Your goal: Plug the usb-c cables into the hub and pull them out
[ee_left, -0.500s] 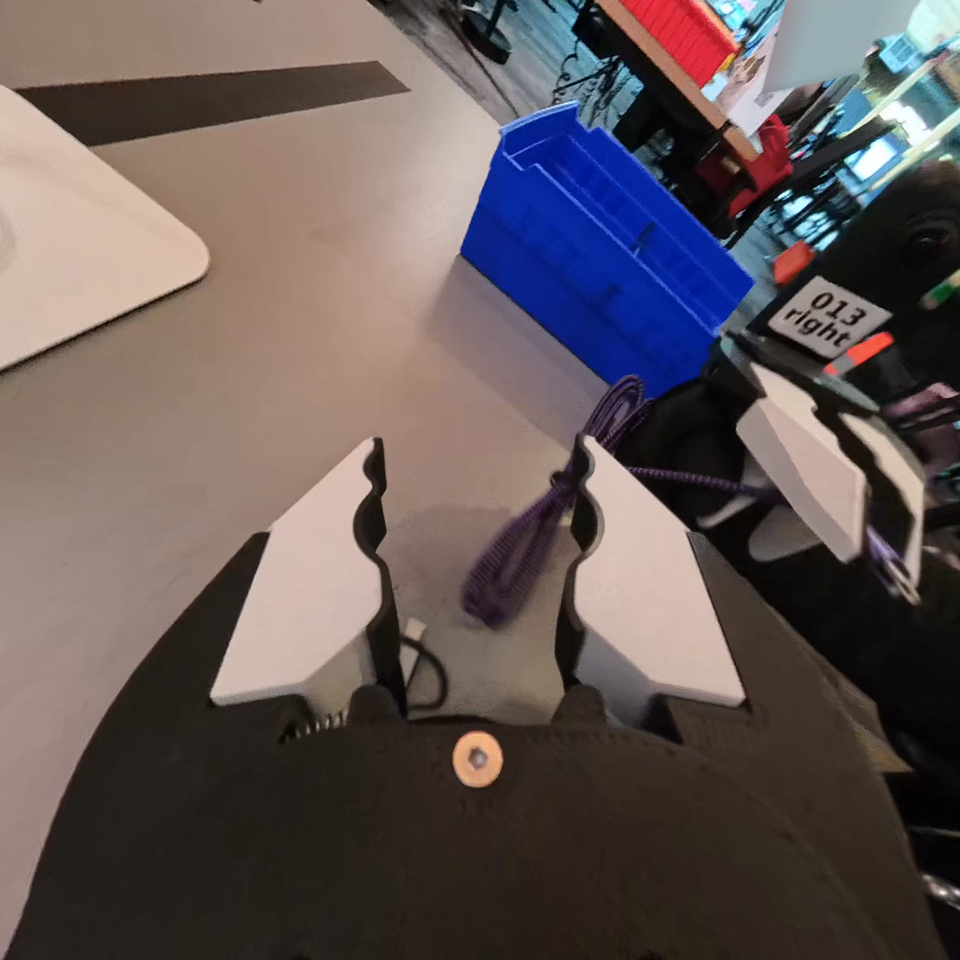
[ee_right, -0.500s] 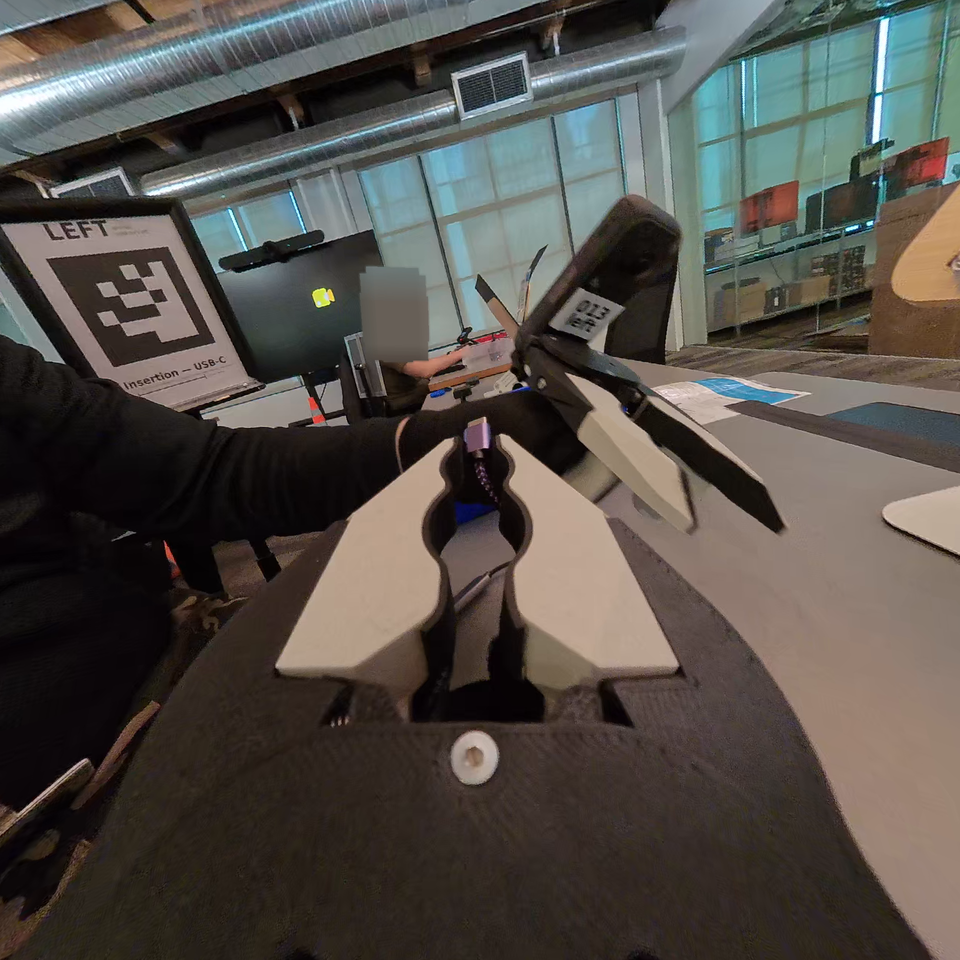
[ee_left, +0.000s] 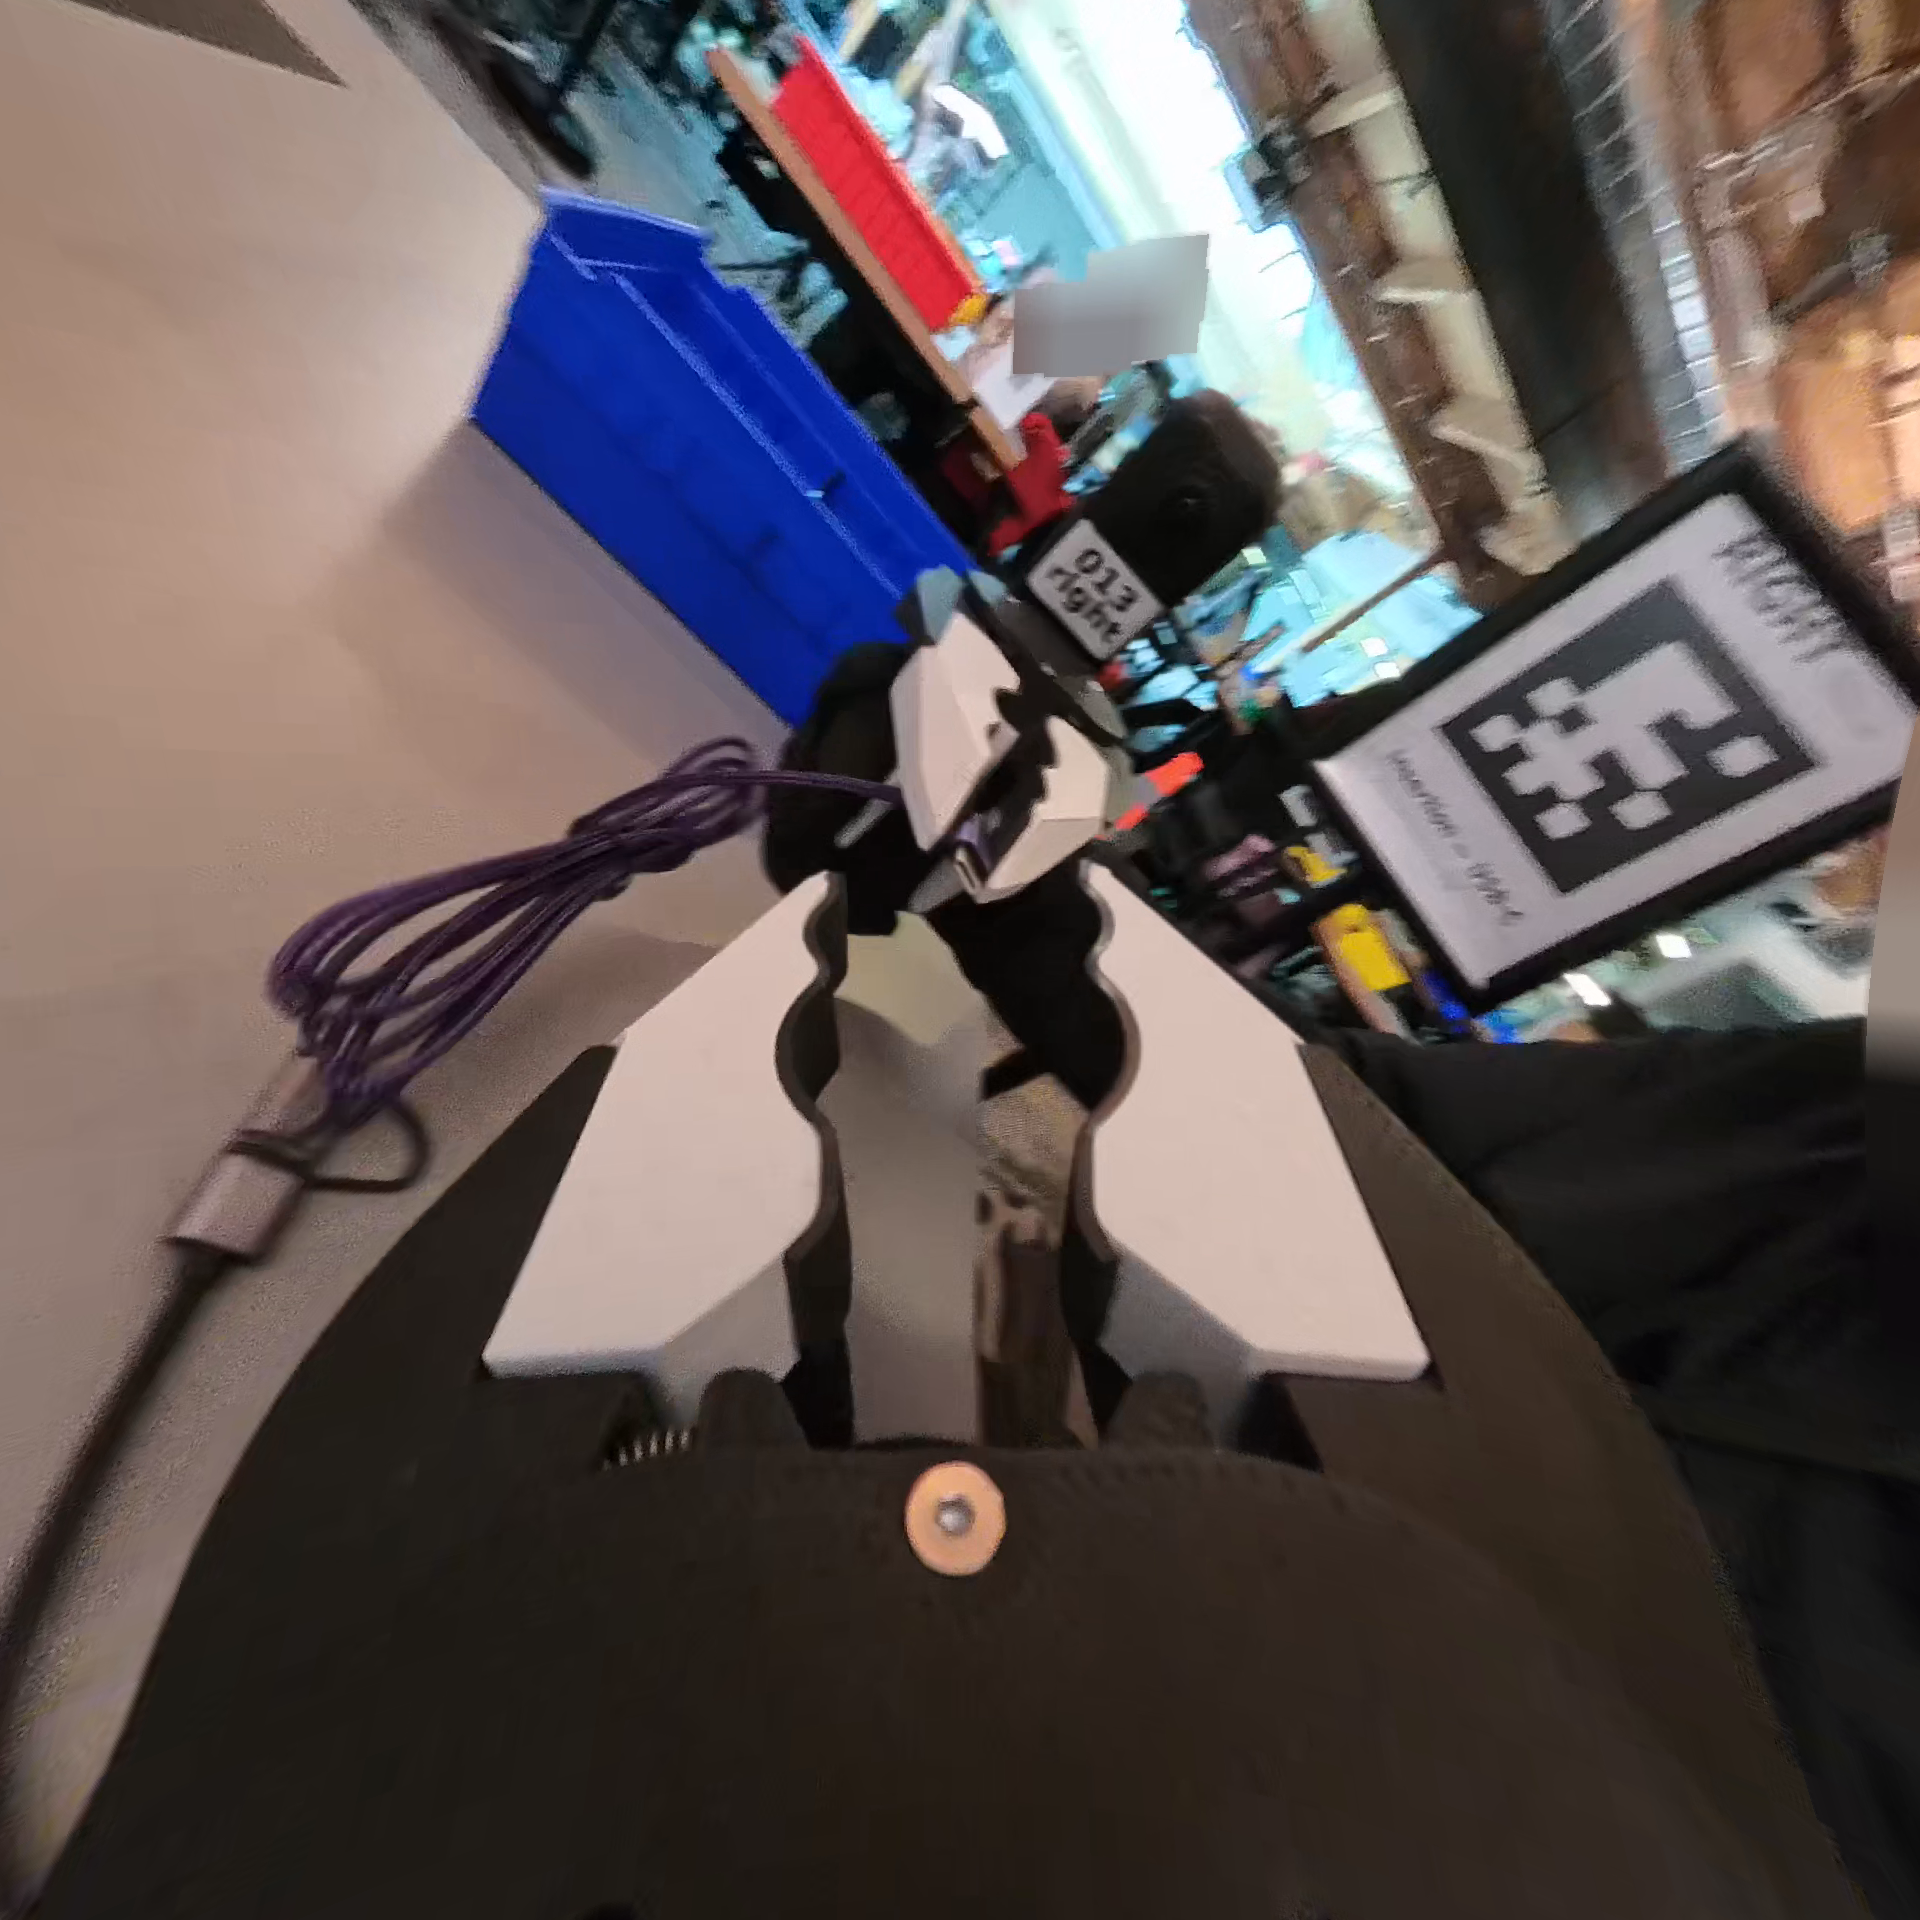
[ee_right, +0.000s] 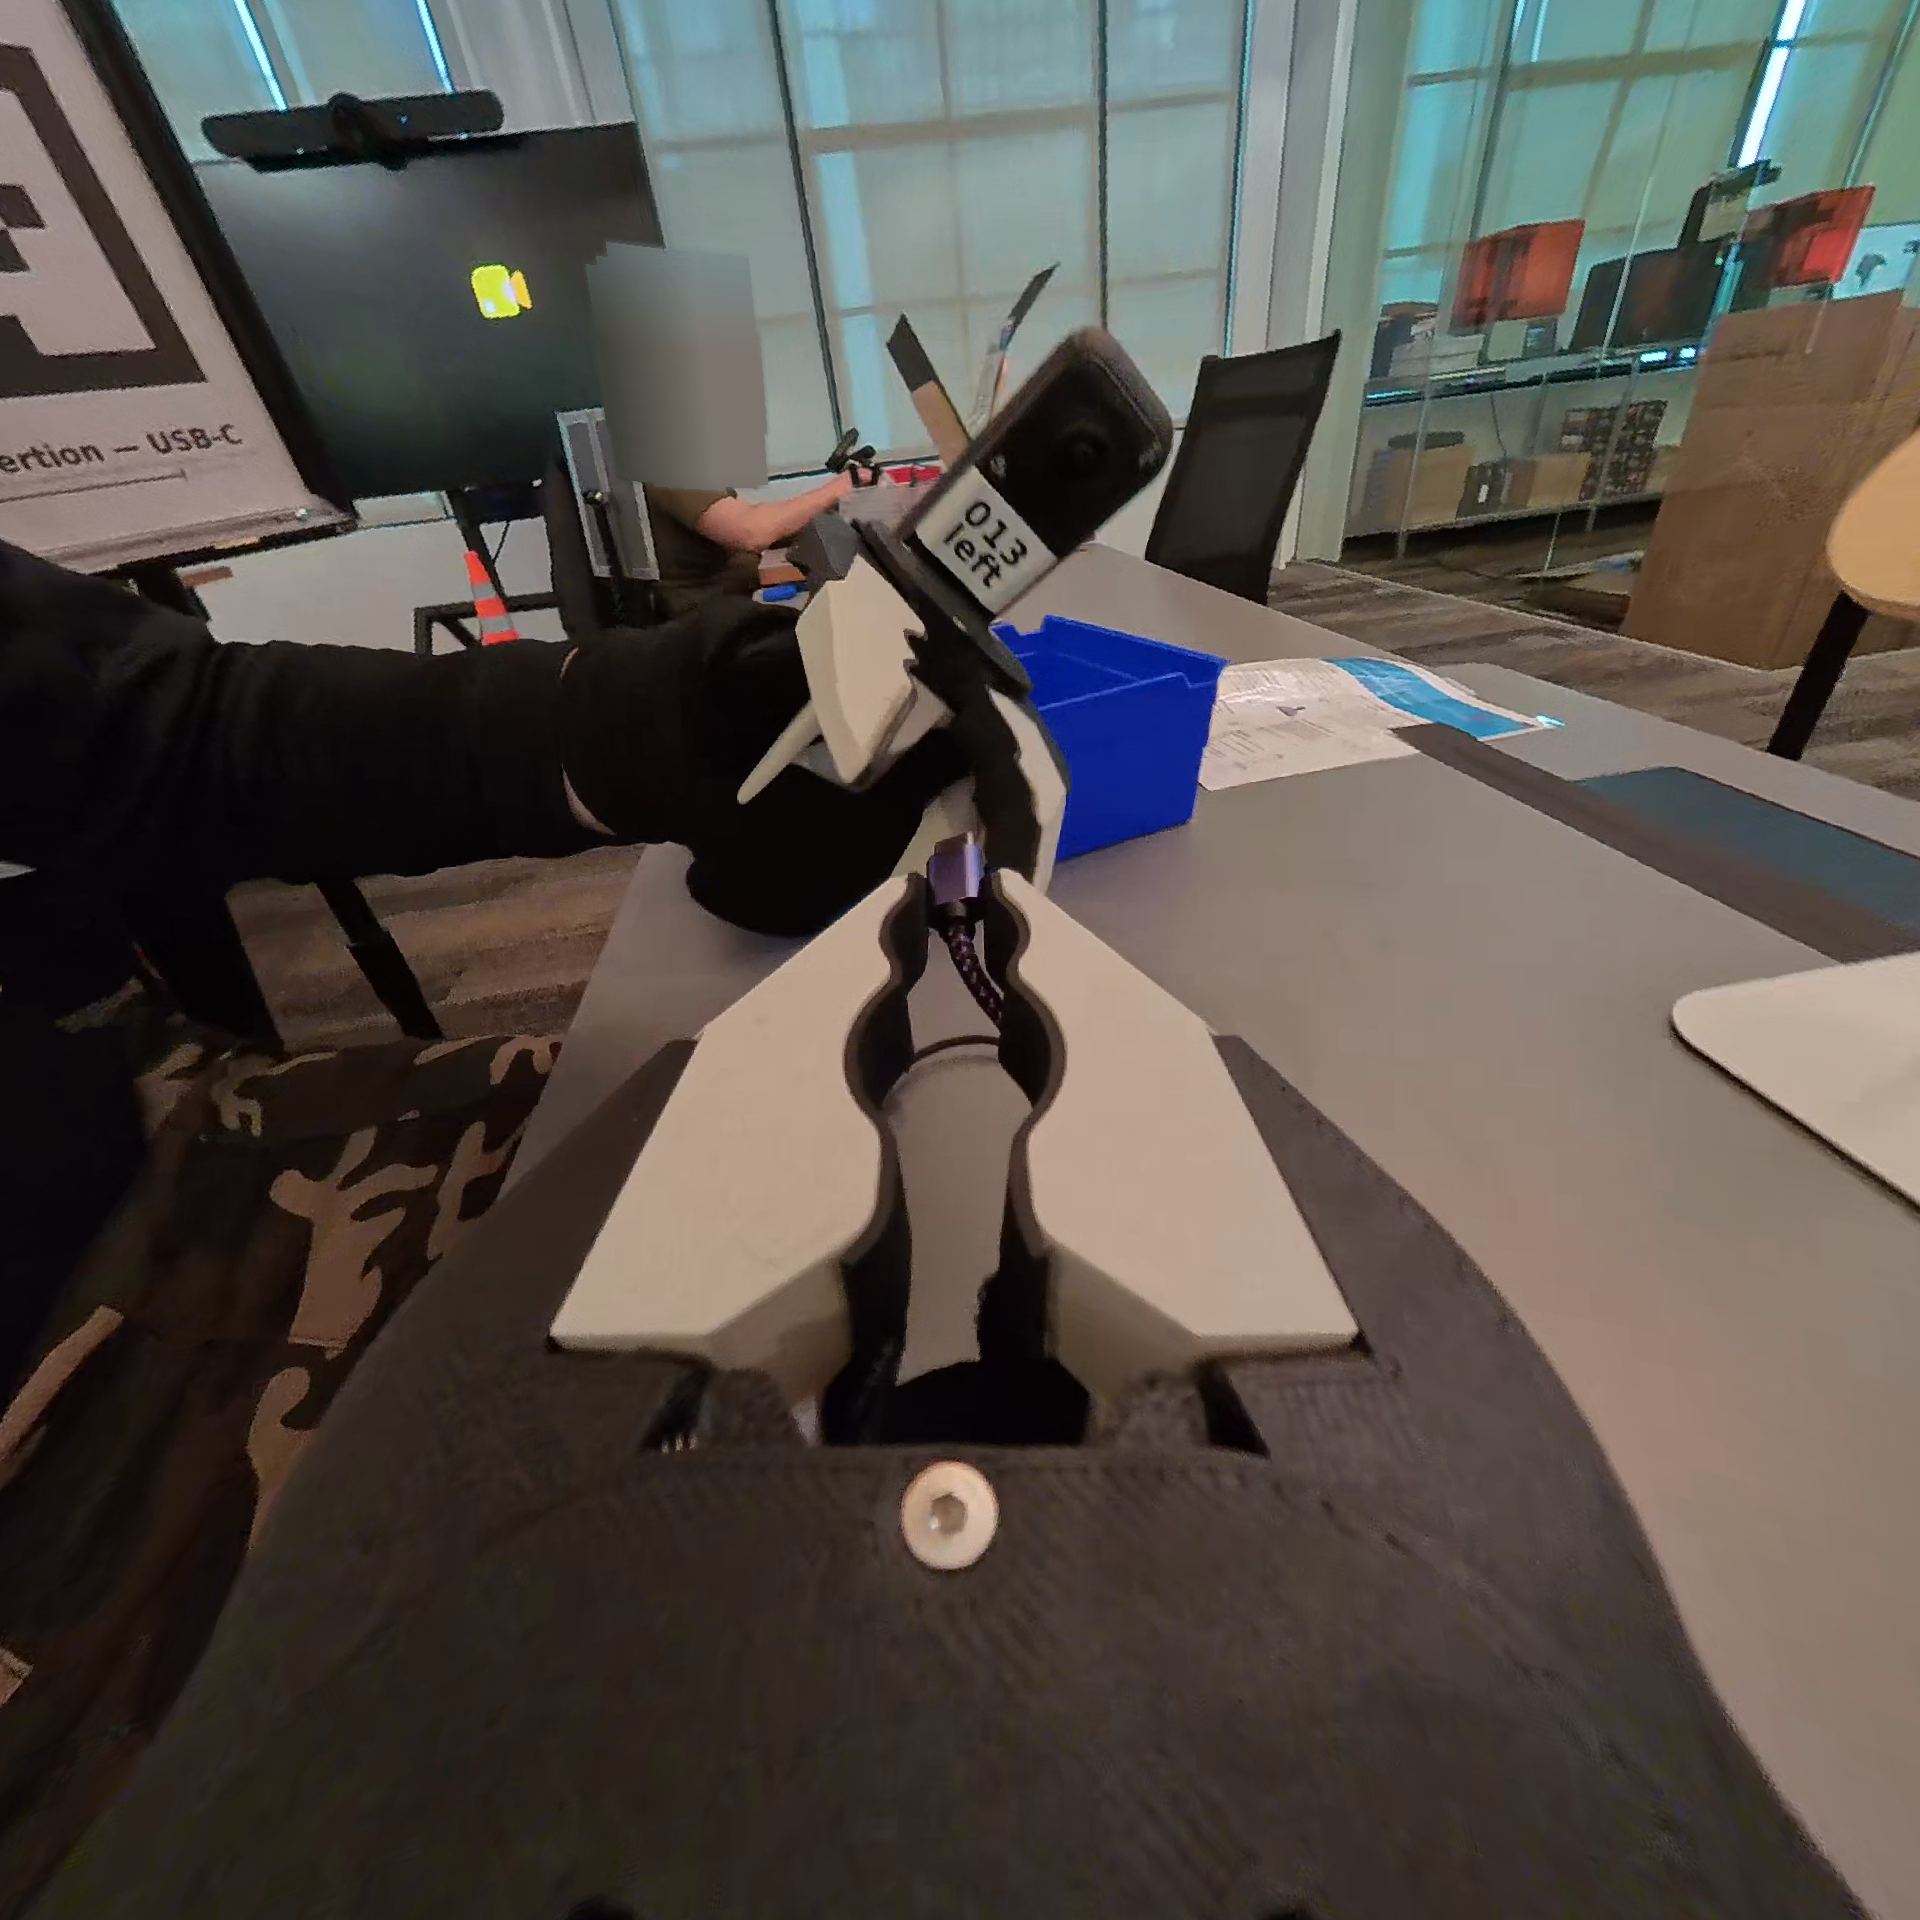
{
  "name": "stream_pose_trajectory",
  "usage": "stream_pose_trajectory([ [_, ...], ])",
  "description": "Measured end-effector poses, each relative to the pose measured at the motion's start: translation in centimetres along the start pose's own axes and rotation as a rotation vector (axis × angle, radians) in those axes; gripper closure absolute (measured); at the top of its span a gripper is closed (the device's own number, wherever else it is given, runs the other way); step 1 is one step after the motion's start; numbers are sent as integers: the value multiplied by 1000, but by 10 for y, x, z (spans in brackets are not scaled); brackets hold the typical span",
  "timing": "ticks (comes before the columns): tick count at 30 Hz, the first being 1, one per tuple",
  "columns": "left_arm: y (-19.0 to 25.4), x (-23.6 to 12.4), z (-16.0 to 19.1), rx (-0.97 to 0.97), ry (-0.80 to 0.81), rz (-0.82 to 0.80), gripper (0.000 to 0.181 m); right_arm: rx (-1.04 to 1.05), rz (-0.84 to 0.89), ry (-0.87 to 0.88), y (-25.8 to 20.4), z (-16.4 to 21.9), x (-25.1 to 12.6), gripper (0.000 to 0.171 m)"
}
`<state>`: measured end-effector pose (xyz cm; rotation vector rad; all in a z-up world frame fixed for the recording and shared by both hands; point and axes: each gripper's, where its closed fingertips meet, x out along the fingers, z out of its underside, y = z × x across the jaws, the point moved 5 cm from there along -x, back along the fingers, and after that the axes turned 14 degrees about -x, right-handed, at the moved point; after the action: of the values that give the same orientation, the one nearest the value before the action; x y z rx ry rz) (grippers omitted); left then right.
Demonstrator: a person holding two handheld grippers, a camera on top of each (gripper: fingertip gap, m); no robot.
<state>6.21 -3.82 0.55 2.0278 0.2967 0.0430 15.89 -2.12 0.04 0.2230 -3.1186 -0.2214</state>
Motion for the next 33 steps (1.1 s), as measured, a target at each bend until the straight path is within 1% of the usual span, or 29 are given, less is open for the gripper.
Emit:
stream_pose_trajectory([
  [2, 8, -3, 9, -24, 1, 74, 146, -30, -24, -10, -6, -6, 9, 164],
  [3, 13, -4, 13, -27, 1, 99, 152, -49, -35, -19, -10, -9, 14, 164],
  [5, 17, -7, 17, -36, 14, 119, 163, -87, -43, -23, -15, -16, 22, 165],
  [6, 18, -10, 18, -42, 30, 124, 172, -102, -39, -20, -16, -19, 25, 165],
  [8, 21, -15, 18, -56, 49, 150, 176, -143, -27, -39, -19, -23, 29, 165],
  [10, 23, -21, 20, -52, 64, 145, 178, -197, -11, -53, -22, -27, 35, 164],
  [12, 30, -28, 22, -43, 93, 176, 177, -258, 11, -37, -26, -36, 41, 164],
  [15, 44, -40, 21, -45, 110, 268, 178, -397, 63, -31, -34, -56, 52, 164],
  [18, 62, -50, 21, -8, 82, 395, 177, -526, 97, -27, -45, -79, 60, 163],
  [23, 78, -59, 21, -1, 44, 520, 178, -717, 155, -78, -58, -101, 69, 164],
  [26, 81, -62, 23, 18, 30, 546, 177, -761, 153, -105, -62, -105, 72, 163],
  [33, 81, -63, 24, 33, 20, 580, 178, -750, 138, -100, -64, -104, 72, 163],
])
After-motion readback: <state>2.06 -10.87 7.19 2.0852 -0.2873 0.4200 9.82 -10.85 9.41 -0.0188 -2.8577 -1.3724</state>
